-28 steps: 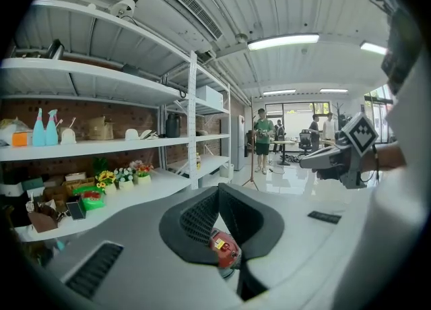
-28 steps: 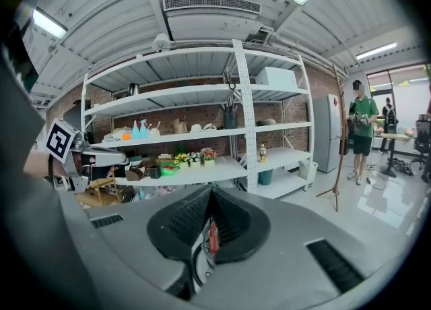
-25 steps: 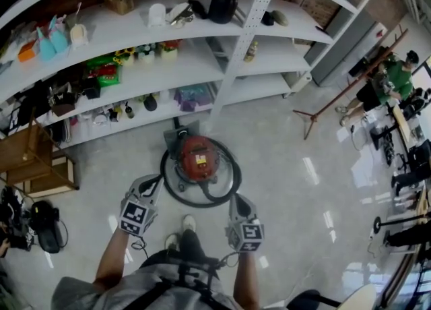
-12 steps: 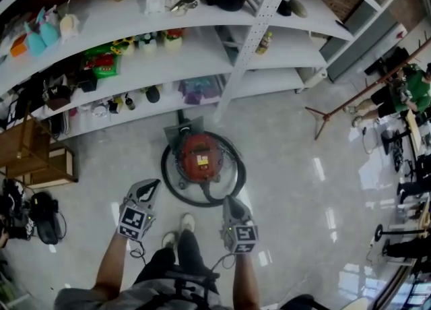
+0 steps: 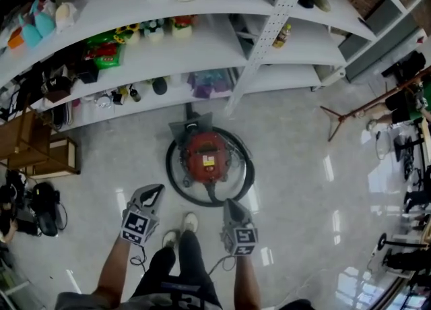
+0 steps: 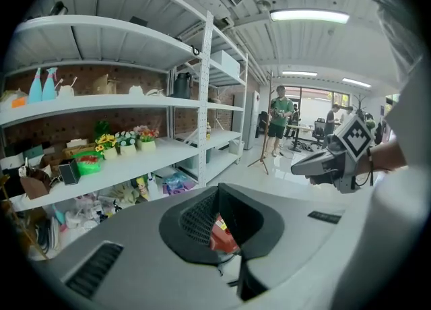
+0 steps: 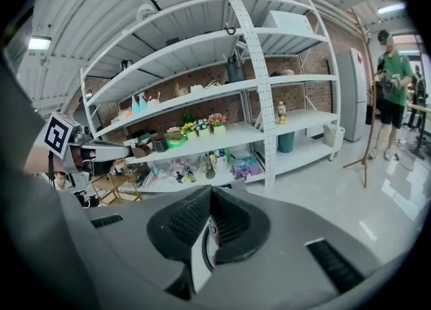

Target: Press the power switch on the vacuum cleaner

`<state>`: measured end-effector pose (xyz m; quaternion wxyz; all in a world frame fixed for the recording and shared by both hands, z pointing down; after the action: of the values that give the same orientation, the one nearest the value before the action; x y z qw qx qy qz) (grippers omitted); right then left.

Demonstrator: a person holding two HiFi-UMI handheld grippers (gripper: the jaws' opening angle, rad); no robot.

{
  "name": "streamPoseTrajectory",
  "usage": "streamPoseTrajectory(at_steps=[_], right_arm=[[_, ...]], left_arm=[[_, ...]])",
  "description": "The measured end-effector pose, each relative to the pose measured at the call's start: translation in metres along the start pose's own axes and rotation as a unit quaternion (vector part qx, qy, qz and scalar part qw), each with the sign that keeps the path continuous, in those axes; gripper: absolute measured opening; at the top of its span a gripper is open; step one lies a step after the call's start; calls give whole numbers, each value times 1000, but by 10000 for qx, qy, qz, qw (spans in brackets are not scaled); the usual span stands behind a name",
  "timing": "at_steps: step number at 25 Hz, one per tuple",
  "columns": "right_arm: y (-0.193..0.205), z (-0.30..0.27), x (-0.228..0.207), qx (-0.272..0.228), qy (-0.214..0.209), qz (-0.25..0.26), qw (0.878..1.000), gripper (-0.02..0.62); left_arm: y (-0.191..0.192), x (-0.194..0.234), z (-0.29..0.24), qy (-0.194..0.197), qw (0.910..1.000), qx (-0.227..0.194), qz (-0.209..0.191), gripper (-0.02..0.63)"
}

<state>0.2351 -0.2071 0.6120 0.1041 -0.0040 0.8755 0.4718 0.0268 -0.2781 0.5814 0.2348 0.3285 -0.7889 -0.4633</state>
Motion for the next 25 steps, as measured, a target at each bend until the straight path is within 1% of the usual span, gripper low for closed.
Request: streamPoseTrajectory(at_steps=[6,10,17,21,25], right_arm=[[20,-31,-6,209,-126,31,9997,9],[31,-55,-13,303,-195,54,9993,9],[58,-97,-20,449,-319,94,9984,9],[72,-118,-26,536,-345,175,9978,9],[87,-135,-33,627,-355,319,9969,9]], left_arm=[[23,8,-20,15,9998,164,86,6],[35,10,-38,-5,9996,203,219,6],[75,15,-65,24,9985,403,373,6],[93,17,-81,59,9979,480,421,6],[103,18,-97,98,9978,481,440,6]])
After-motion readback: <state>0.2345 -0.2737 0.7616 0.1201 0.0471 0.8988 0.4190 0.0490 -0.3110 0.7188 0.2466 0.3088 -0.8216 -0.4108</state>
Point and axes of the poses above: the fingertips, and each gripper's own axes: z backward along the fingers, x to its left, y out of its underside, the point moved 1 cm from there along z, backward along the fingers, and after that the axes turned 2 degrees about y, right-handed, at the moved point
